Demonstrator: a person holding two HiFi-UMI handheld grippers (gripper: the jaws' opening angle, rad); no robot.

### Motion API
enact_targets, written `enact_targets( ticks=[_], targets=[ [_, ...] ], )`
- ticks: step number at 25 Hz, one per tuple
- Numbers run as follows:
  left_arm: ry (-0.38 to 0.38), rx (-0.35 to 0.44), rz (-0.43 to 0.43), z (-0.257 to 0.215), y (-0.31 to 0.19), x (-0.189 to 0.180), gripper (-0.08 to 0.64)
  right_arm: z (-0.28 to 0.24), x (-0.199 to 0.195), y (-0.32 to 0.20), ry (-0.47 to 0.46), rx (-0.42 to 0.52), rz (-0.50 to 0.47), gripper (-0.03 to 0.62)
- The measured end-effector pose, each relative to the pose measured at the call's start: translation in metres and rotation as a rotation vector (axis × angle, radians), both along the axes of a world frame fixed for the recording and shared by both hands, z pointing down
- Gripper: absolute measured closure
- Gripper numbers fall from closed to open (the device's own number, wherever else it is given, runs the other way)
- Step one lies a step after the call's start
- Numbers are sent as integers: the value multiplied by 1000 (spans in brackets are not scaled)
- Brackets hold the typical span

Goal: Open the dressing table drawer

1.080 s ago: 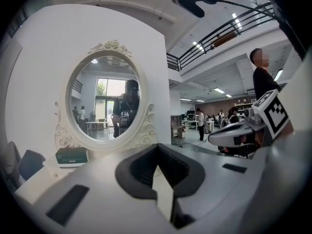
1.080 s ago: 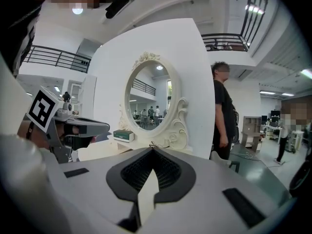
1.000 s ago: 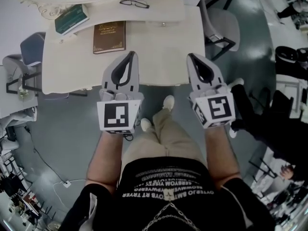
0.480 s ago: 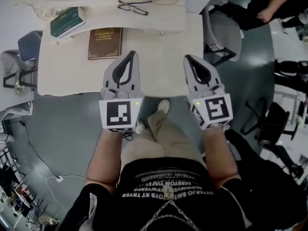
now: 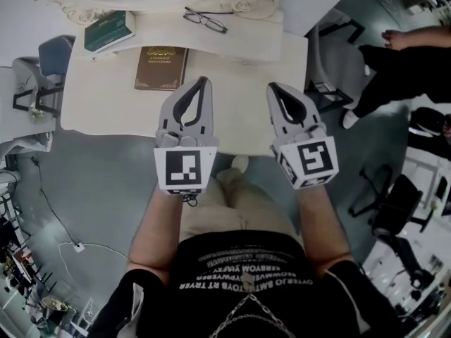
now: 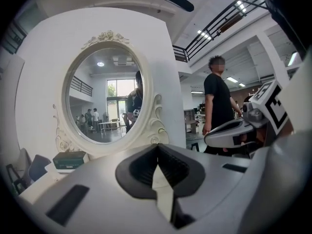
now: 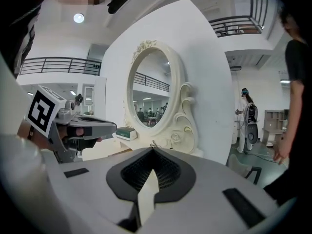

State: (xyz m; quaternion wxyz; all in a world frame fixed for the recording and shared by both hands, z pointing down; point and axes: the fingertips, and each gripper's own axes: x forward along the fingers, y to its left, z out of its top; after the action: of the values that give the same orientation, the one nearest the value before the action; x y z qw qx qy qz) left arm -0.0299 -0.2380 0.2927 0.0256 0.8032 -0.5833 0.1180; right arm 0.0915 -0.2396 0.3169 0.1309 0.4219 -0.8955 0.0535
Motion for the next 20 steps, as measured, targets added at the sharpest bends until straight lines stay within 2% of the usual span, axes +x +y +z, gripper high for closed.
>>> enact_targets(
  ticks=[6, 11, 20],
  targets=[
    [-12, -1, -3, 4, -1, 0, 555, 8, -6, -9, -2, -2, -27, 591],
    [19, -5, 2, 13, -6, -1, 555, 18, -9, -10, -7, -58, -13, 591],
    [62, -17, 56, 34, -28, 4, 555, 44, -3, -21, 29, -95, 28, 591]
  ],
)
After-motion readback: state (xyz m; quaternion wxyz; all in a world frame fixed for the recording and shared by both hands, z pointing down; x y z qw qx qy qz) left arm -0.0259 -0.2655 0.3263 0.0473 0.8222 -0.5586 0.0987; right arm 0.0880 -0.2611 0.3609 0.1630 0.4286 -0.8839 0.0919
